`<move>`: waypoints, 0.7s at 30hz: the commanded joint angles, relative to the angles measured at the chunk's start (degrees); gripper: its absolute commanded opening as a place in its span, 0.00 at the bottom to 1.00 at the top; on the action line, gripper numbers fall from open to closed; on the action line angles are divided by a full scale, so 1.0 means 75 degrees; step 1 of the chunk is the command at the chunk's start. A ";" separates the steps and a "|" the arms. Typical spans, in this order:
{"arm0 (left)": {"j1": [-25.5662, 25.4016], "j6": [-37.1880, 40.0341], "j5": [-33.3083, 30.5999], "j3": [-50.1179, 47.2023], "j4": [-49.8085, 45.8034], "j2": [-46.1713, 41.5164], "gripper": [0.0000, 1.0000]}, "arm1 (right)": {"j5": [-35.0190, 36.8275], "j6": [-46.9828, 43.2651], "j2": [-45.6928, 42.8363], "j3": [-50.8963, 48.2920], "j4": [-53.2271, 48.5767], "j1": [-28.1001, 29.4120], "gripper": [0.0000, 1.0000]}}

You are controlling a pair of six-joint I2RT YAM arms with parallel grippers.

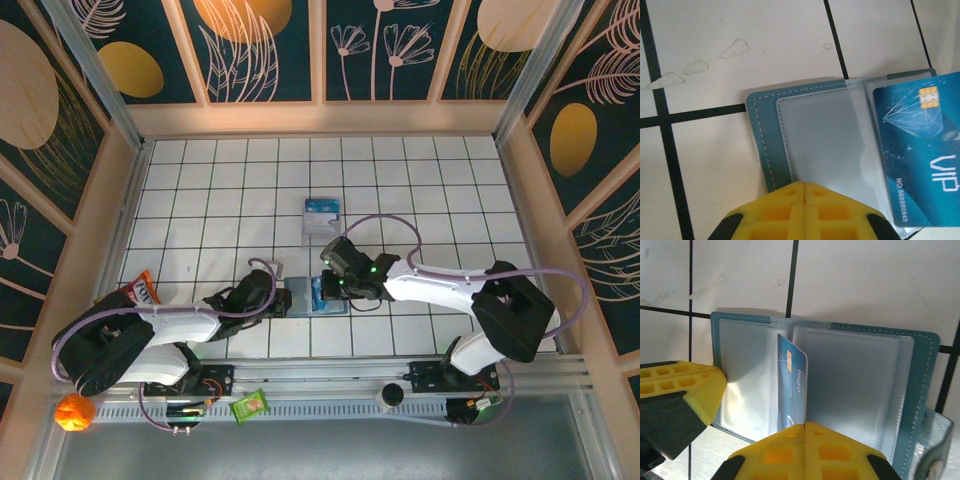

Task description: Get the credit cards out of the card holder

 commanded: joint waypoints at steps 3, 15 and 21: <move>0.0025 0.0146 0.0217 0.0101 -0.0213 0.0234 0.00 | -0.0174 -0.0128 0.0380 0.0169 0.0360 0.0112 0.00; 0.0026 0.0136 0.0322 0.0181 -0.0139 0.0408 0.00 | -0.0912 -0.0064 0.0476 -0.0292 0.1306 -0.0183 0.16; 0.0018 0.0140 0.0309 0.0203 -0.0220 0.0389 0.00 | -0.0891 -0.0116 0.0544 -0.0334 0.1297 -0.0304 0.09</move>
